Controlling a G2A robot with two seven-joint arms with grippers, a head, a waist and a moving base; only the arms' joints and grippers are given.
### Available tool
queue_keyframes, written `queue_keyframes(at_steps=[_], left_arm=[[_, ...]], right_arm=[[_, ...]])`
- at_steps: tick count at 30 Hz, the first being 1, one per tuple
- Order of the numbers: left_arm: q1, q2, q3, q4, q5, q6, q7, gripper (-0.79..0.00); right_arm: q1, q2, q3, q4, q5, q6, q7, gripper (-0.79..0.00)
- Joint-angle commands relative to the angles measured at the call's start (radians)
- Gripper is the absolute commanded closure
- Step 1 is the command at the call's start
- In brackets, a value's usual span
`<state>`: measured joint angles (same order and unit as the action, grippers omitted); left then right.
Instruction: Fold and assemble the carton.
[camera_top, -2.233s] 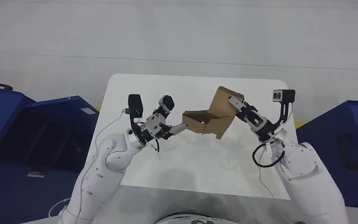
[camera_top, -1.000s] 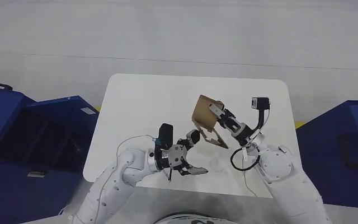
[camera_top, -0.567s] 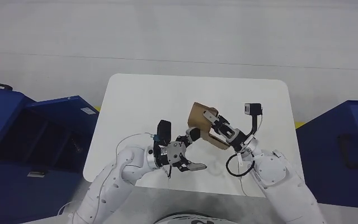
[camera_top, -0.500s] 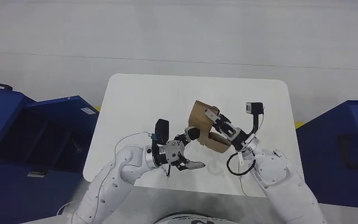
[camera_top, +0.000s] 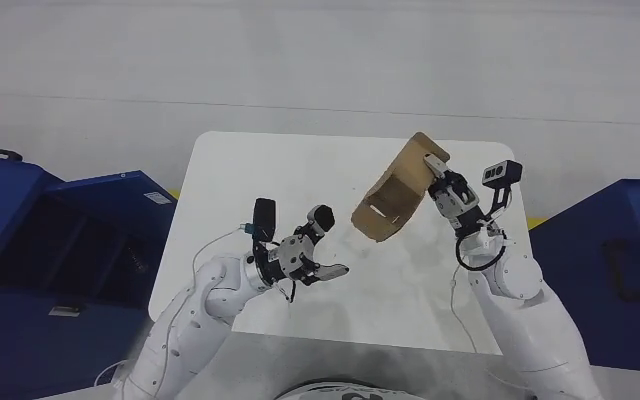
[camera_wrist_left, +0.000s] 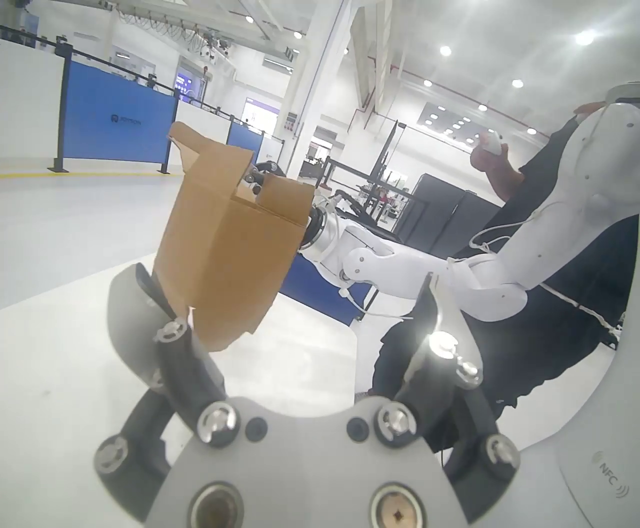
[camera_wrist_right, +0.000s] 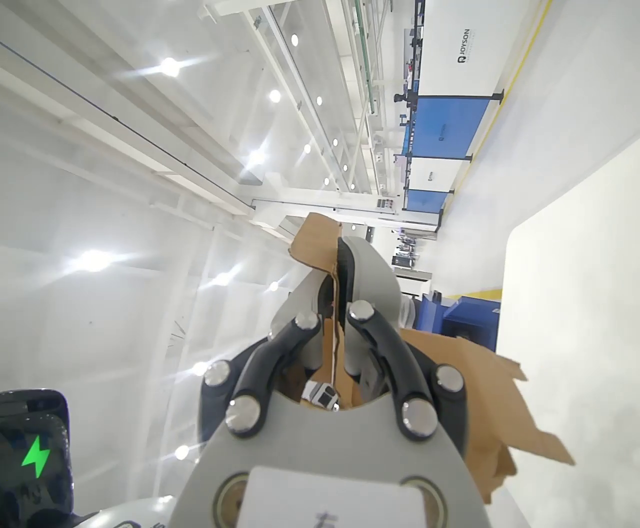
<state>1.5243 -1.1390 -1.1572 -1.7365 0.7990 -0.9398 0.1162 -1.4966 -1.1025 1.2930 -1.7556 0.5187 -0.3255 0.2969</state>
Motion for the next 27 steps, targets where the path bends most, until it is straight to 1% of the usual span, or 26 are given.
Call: queue_keyframes(at_steps=[1,2,4,5,6,8,10,12,13,15,17,19,21,24,27], left_arm=[[0.000,0.000,0.000,0.000,0.001,0.000,0.000,-0.785],[0.000,0.000,0.000,0.000,0.001,0.000,0.000,-0.785],[-0.002,0.000,-0.005,-0.002,0.004,0.012,0.003,-0.785],[-0.008,-0.001,-0.025,-0.017,0.033,0.054,0.020,-0.785],[-0.003,-0.001,-0.030,-0.034,0.063,0.054,0.047,-0.785],[0.008,-0.003,-0.043,-0.056,0.138,0.034,0.134,-0.785],[0.017,-0.006,-0.056,-0.074,0.291,0.072,0.252,-0.785],[0.027,-0.012,-0.048,-0.078,0.486,0.156,0.425,-0.785],[0.027,-0.014,-0.040,-0.074,0.584,0.213,0.525,-0.785],[0.027,-0.017,-0.010,-0.029,0.768,0.338,0.691,-0.785],[0.013,-0.021,0.020,0.024,0.897,0.466,0.809,-0.785],[-0.012,-0.026,0.048,0.083,0.979,0.566,0.854,-0.785],[-0.038,-0.032,0.068,0.131,1.003,0.634,0.887,-0.785],[-0.069,-0.040,0.086,0.188,1.004,0.698,0.931,-0.785],[-0.092,-0.046,0.094,0.229,0.991,0.738,0.930,-0.785]], right_arm=[[0.000,0.000,0.000,0.000,0.001,0.000,0.000,0.000],[-0.001,-0.001,0.000,0.000,0.006,0.001,-0.005,0.000],[-0.010,-0.007,-0.009,-0.015,0.081,0.021,-0.030,0.000],[-0.011,-0.010,-0.010,-0.023,0.139,0.039,-0.034,0.000],[-0.011,-0.013,-0.010,-0.027,0.205,0.059,-0.035,0.000],[-0.007,-0.019,-0.006,-0.026,0.333,0.104,-0.040,0.000],[-0.001,-0.025,-0.003,-0.025,0.459,0.156,-0.042,0.000],[0.004,-0.030,-0.003,-0.021,0.568,0.221,-0.043,0.000],[0.007,-0.032,-0.005,-0.017,0.614,0.255,-0.048,0.000],[0.014,-0.037,-0.013,-0.012,0.697,0.324,-0.051,0.000],[0.019,-0.041,-0.023,-0.006,0.762,0.384,-0.055,0.000],[0.022,-0.045,-0.034,0.000,0.827,0.436,-0.054,0.000],[0.025,-0.049,-0.043,0.008,0.889,0.478,-0.058,0.000],[0.032,-0.054,-0.050,0.013,0.932,0.510,-0.064,0.000],[0.035,-0.058,-0.059,0.019,0.928,0.515,-0.065,0.000]])
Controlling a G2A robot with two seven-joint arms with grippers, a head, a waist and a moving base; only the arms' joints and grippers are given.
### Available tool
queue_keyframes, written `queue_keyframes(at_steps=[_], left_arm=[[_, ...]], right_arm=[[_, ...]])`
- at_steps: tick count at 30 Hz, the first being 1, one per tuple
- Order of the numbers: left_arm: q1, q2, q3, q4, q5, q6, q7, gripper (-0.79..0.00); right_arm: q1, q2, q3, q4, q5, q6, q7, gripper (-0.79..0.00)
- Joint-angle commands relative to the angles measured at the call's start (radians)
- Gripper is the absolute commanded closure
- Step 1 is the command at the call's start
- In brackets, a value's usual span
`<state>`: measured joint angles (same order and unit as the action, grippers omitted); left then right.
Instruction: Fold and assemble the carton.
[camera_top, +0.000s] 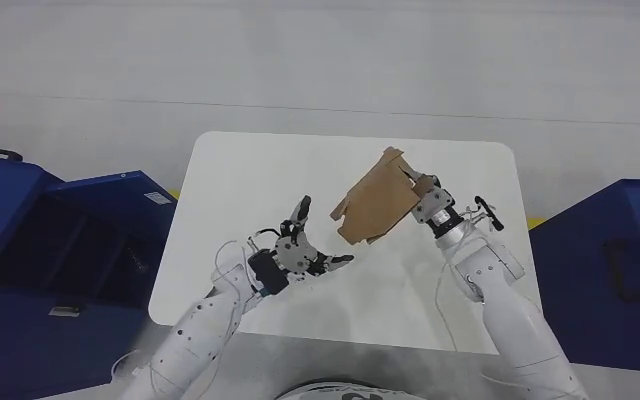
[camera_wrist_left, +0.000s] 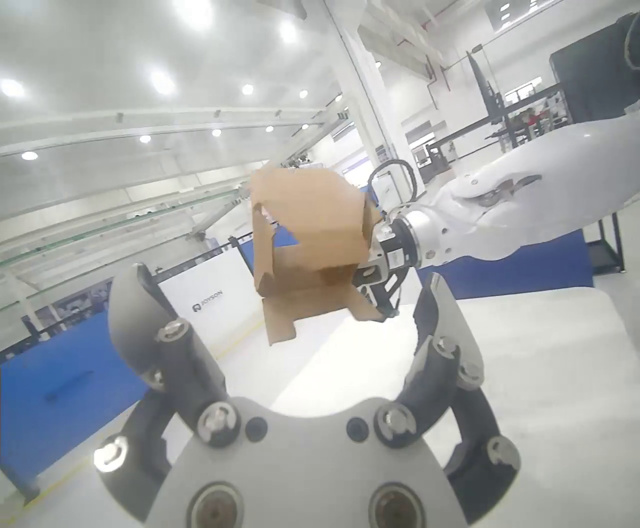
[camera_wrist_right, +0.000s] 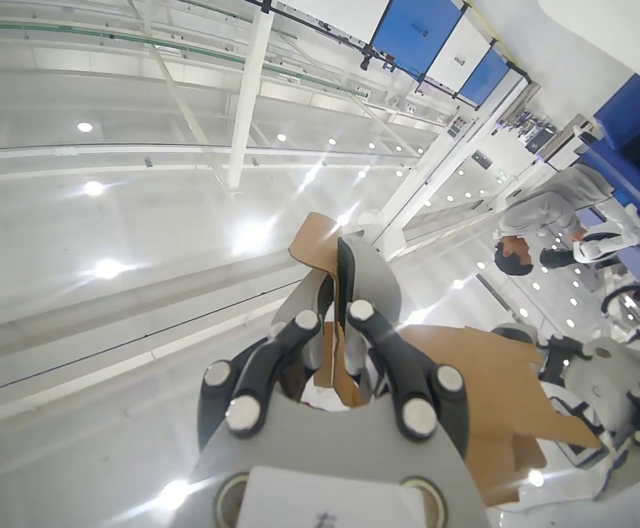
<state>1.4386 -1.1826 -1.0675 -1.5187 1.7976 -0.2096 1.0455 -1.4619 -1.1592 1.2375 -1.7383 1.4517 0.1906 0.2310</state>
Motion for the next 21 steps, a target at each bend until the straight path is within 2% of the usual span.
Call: queue_keyframes(at_steps=[1,8,10,12,14,17,21], left_arm=[[-0.010,-0.004,0.005,0.019,-0.029,0.016,0.002,-0.785],[-0.029,-0.012,0.019,0.020,-0.039,0.071,-0.018,-0.785],[-0.031,-0.014,0.018,0.017,-0.040,0.089,-0.026,-0.696],[-0.034,-0.015,0.021,0.015,-0.036,0.096,-0.035,-0.665],[-0.034,-0.016,0.022,0.013,-0.036,0.106,-0.037,-0.551],[-0.034,-0.017,0.024,0.009,-0.031,0.120,-0.042,-0.425],[-0.034,-0.018,0.026,0.001,-0.024,0.127,-0.045,-0.332]], right_arm=[[0.000,-0.002,-0.007,0.003,-0.011,0.000,0.003,0.000],[-0.012,-0.008,-0.015,-0.003,-0.030,-0.004,0.010,0.000],[-0.014,-0.009,-0.014,-0.004,-0.034,-0.003,0.013,0.000],[-0.015,-0.011,-0.013,-0.005,-0.036,-0.004,0.017,0.000],[-0.016,-0.012,-0.014,-0.006,-0.043,-0.004,0.021,0.000],[-0.017,-0.014,-0.016,-0.010,-0.055,-0.005,0.025,0.000],[-0.023,-0.018,-0.021,-0.015,-0.065,-0.013,0.026,0.000]])
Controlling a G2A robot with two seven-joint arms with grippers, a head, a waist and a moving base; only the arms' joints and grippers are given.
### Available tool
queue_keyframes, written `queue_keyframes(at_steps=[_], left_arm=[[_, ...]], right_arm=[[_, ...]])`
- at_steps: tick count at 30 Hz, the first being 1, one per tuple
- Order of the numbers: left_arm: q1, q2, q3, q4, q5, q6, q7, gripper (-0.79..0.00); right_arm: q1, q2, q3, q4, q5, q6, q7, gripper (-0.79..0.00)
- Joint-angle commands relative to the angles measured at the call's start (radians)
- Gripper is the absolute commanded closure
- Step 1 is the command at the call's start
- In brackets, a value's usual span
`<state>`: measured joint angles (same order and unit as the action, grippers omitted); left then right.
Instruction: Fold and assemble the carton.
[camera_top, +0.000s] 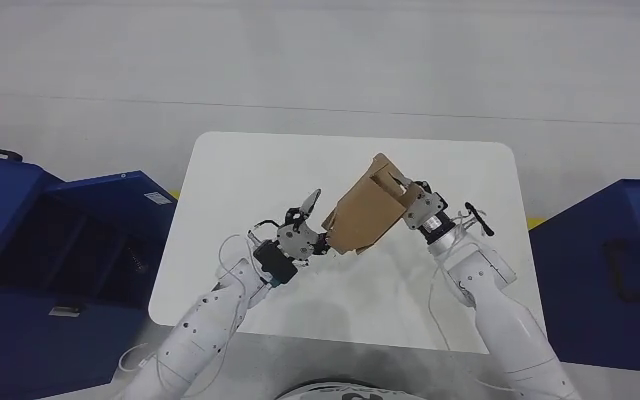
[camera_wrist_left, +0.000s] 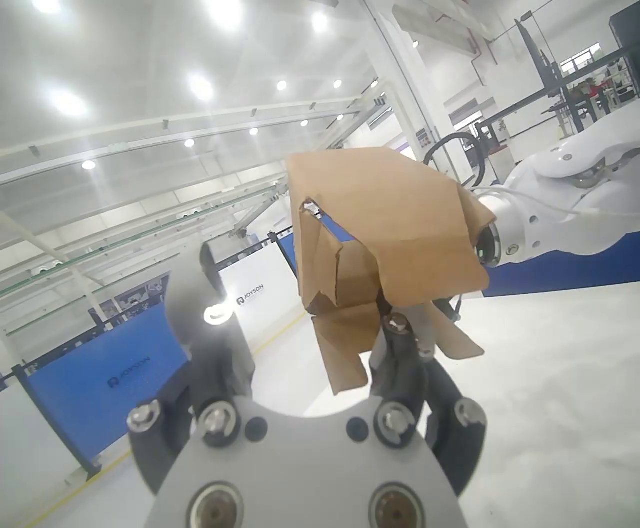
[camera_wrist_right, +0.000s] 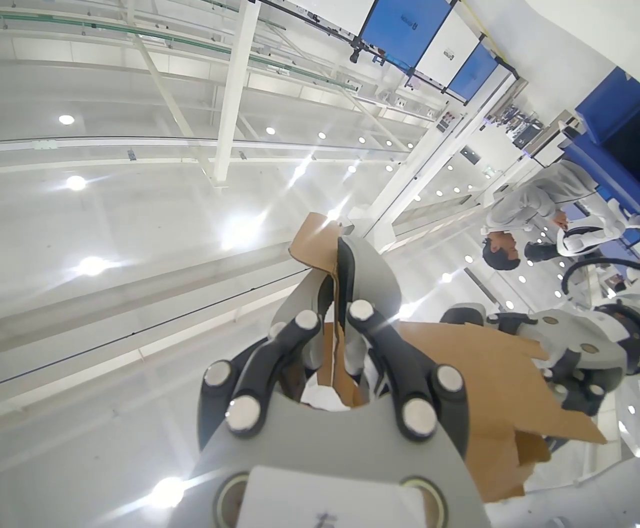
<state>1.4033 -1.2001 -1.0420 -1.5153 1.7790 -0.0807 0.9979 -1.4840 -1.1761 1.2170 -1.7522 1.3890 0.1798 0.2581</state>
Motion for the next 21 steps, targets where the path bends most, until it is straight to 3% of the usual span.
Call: queue_keyframes(at_steps=[1,4,8,14,15,20,21], left_arm=[[0.001,0.000,0.001,-0.006,-0.004,0.000,0.004,-0.311],[0.003,0.000,0.003,-0.013,0.005,-0.001,0.021,-0.289],[0.007,0.000,0.003,-0.023,0.010,0.009,0.050,-0.142],[0.012,-0.001,-0.002,-0.031,-0.006,0.020,0.046,-0.049],[0.012,-0.001,-0.002,-0.032,-0.012,0.020,0.043,0.000],[0.013,-0.002,-0.006,-0.035,-0.018,0.021,0.032,0.000],[0.014,-0.002,-0.006,-0.036,-0.018,0.021,0.030,0.000]], right_arm=[[-0.002,-0.002,0.000,0.000,-0.004,-0.003,-0.001,0.000],[-0.004,-0.004,-0.003,-0.001,-0.013,-0.005,-0.006,0.000],[-0.005,-0.007,-0.001,0.001,-0.017,-0.009,-0.007,0.000],[-0.002,-0.010,-0.002,0.001,-0.038,-0.007,-0.001,0.000],[-0.004,-0.011,-0.002,-0.001,-0.040,-0.008,0.000,0.000],[-0.009,-0.013,0.002,-0.010,-0.059,-0.002,0.000,0.000],[-0.009,-0.012,0.004,-0.013,-0.070,0.000,0.000,-0.197]])
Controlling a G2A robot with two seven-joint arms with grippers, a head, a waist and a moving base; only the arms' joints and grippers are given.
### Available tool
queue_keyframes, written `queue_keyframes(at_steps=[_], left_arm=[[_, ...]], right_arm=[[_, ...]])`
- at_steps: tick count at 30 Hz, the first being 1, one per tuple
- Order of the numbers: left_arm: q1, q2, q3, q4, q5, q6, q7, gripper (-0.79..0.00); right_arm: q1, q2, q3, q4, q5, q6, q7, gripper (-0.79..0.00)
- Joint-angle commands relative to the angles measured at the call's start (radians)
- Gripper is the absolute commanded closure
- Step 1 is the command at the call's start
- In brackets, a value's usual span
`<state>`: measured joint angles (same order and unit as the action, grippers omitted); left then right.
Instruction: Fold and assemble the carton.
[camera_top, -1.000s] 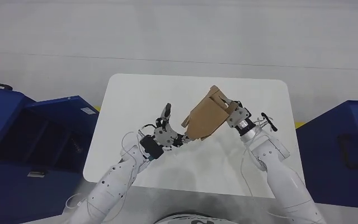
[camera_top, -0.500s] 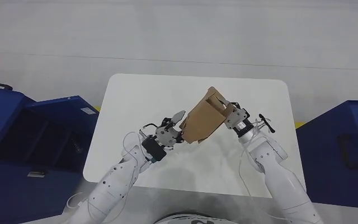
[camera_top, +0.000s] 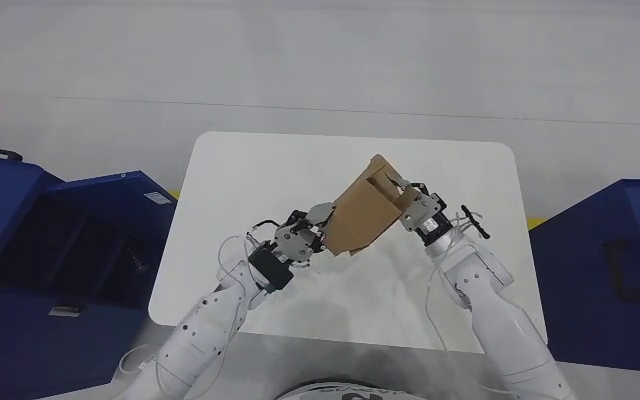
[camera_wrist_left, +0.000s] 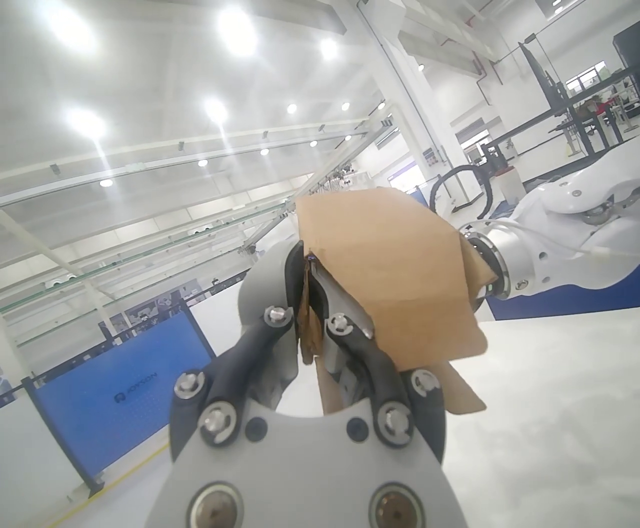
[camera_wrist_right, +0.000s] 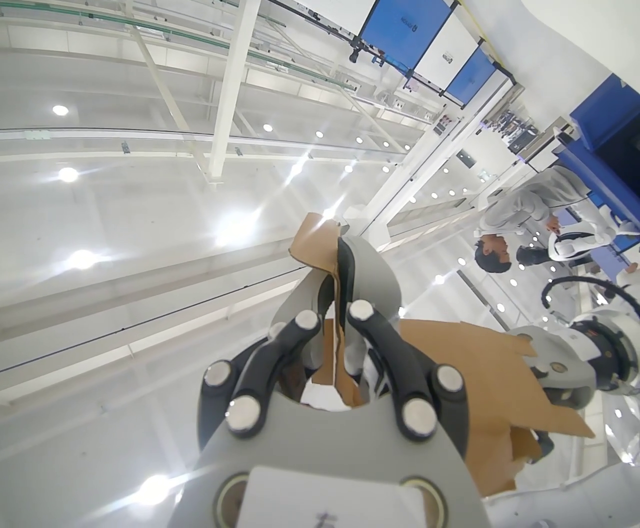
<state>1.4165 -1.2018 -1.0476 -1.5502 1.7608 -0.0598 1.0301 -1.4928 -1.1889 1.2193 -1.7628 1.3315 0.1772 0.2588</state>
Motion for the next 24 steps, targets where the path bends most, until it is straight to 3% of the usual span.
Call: queue_keyframes(at_steps=[1,8,13,18,22,24], left_arm=[[0.001,0.000,-0.002,-0.002,0.000,-0.001,-0.003,0.000],[0.014,0.004,-0.023,-0.017,-0.032,-0.033,-0.002,0.000],[0.036,0.008,-0.048,-0.054,-0.094,-0.083,-0.032,0.000],[0.062,0.012,-0.063,-0.106,-0.201,-0.198,-0.103,0.000],[0.079,0.013,-0.062,-0.131,-0.374,-0.362,-0.186,0.000],[0.079,0.013,-0.062,-0.138,-0.468,-0.440,-0.248,0.000]], right_arm=[[-0.002,0.000,0.005,-0.005,-0.022,-0.003,0.000,-0.785],[-0.019,0.009,0.071,-0.017,-0.123,-0.034,0.013,-0.785],[-0.052,0.034,0.174,-0.023,-0.332,-0.010,0.065,-0.785],[-0.125,0.055,0.296,-0.094,-0.500,-0.104,0.171,-0.785],[-0.188,0.065,0.356,-0.187,-0.643,-0.271,0.291,-0.785],[-0.188,0.065,0.356,-0.187,-0.643,-0.271,0.291,-0.785]])
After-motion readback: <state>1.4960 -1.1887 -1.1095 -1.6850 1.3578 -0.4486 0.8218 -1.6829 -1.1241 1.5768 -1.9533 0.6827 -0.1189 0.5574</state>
